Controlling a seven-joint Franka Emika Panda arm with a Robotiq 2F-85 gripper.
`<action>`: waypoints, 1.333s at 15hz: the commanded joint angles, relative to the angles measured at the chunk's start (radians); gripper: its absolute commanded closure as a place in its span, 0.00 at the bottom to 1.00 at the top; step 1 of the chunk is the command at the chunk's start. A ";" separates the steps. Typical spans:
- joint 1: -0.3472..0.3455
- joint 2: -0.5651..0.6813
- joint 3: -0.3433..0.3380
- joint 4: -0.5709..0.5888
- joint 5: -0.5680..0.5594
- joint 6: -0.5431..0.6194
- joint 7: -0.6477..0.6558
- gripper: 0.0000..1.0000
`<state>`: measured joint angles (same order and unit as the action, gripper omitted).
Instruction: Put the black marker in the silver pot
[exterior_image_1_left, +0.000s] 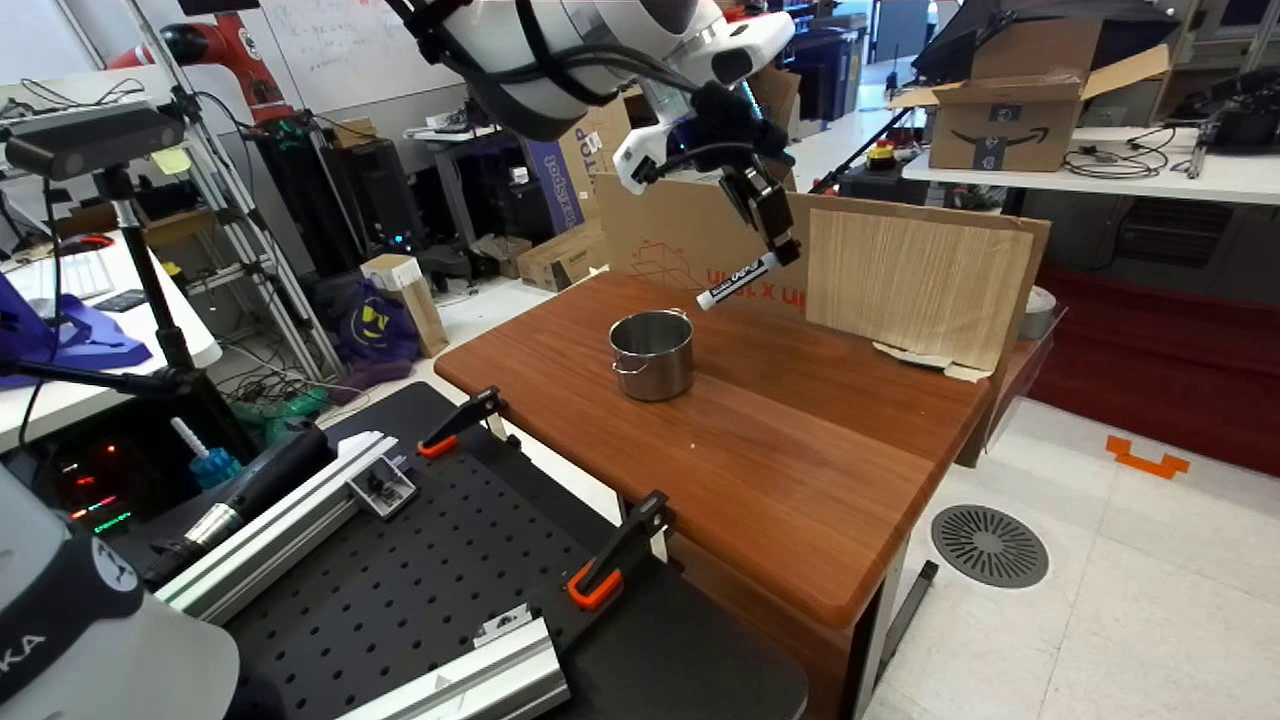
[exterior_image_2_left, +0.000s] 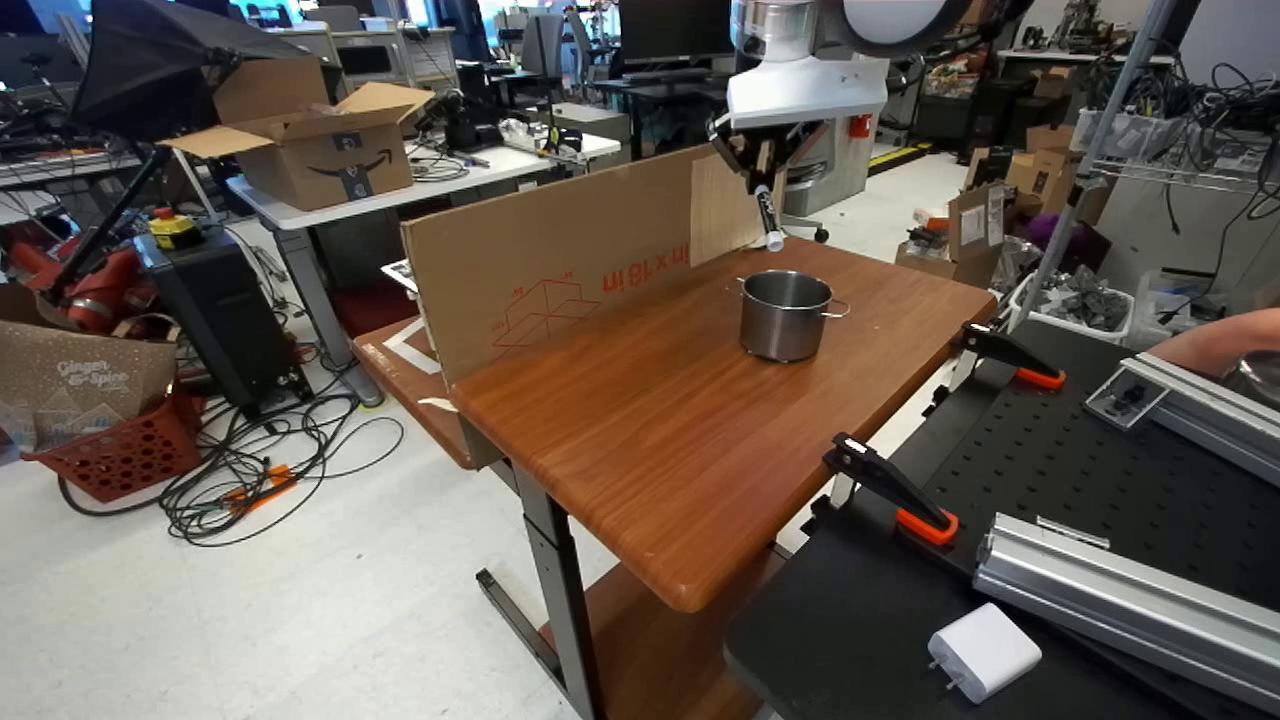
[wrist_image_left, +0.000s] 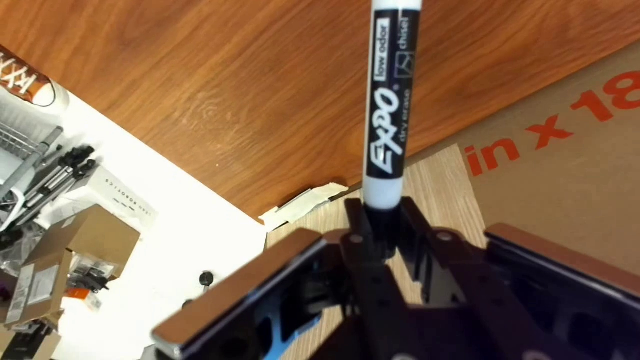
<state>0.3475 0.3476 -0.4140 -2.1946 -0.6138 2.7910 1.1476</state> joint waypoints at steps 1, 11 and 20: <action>0.071 -0.036 -0.066 -0.040 -0.147 0.035 0.131 0.95; 0.155 -0.053 -0.092 -0.093 -0.394 0.025 0.314 0.95; 0.176 -0.028 -0.066 -0.123 -0.447 0.012 0.309 0.95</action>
<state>0.5124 0.3212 -0.4769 -2.3090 -1.0311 2.7940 1.4465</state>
